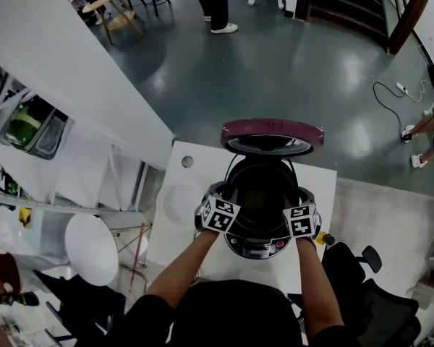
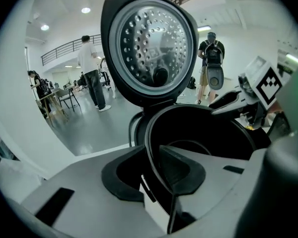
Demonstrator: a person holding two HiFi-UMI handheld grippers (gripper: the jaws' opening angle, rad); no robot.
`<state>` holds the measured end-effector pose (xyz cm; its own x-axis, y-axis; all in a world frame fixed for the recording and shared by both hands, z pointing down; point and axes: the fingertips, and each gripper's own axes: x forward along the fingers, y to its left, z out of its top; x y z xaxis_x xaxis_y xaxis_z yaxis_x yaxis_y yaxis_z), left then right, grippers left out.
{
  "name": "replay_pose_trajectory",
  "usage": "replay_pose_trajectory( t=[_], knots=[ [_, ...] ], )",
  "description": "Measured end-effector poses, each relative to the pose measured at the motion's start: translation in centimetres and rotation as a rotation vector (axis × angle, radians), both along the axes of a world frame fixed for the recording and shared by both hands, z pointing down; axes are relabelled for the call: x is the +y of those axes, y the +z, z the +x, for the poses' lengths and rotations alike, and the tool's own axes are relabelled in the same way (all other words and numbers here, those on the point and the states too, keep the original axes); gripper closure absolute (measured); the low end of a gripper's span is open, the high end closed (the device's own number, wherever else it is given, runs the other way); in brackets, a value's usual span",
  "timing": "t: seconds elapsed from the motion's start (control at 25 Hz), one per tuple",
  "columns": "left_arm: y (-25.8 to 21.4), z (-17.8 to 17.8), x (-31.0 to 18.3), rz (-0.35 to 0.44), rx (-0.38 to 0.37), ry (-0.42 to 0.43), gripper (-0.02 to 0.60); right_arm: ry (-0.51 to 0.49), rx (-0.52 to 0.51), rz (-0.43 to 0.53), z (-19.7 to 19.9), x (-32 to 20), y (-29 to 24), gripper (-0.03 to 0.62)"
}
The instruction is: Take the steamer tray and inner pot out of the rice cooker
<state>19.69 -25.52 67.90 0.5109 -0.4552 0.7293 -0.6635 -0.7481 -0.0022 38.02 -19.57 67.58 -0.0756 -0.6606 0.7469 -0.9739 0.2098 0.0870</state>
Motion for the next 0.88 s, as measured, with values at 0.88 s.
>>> replay_pose_trajectory(
  t=[0.88],
  knots=[
    [-1.3, -0.5, -0.4, -0.069, 0.109, -0.137, 0.548, 0.147, -0.104, 0.039, 1.3, 0.1, -1.4, 0.557]
  ],
)
